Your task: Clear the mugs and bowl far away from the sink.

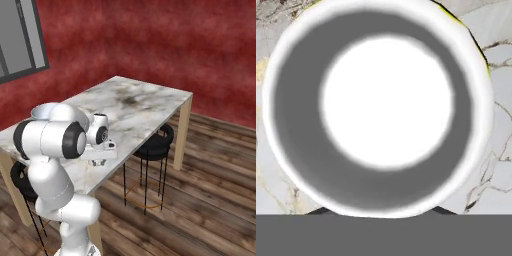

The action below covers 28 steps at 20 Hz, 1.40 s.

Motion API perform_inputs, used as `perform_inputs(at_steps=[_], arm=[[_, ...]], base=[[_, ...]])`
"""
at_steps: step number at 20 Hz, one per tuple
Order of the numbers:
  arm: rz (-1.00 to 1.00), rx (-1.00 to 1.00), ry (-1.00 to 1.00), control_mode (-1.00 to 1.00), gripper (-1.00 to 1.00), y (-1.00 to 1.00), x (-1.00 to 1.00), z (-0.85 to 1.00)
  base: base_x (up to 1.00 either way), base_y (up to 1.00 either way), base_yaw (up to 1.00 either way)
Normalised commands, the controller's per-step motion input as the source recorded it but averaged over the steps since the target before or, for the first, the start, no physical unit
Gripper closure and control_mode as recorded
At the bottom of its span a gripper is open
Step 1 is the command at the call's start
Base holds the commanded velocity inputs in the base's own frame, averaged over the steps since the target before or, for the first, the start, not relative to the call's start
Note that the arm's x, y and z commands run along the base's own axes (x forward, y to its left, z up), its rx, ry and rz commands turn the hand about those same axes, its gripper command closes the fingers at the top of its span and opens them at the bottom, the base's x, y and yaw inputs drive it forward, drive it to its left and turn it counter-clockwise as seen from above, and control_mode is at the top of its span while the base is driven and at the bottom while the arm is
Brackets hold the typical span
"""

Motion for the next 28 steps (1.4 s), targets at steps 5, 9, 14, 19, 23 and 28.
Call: perform_inputs(at_steps=[5,9,14,19,23,28], arm=[[0.00,0.00,0.00,-1.00,-1.00,0.00,0.00,0.00],[0.00,0.00,0.01,-1.00,-1.00,0.00,0.01,0.00],[0.00,0.00,0.00,-1.00,-1.00,0.00,-0.03,0.00],[0.00,0.00,-0.01,-1.00,-1.00,0.00,-0.11,0.28],[0.00,0.00,0.00,-1.00,-1.00,0.00,-0.03,0.42],[0.00,0.00,0.00,-1.00,-1.00,0.00,0.00,0.34]], base=[[0.00,0.00,0.00],[0.00,0.00,0.00],[0.00,0.00,0.00],[0.00,0.00,0.00],[0.00,0.00,0.00],[0.00,0.00,0.00]])
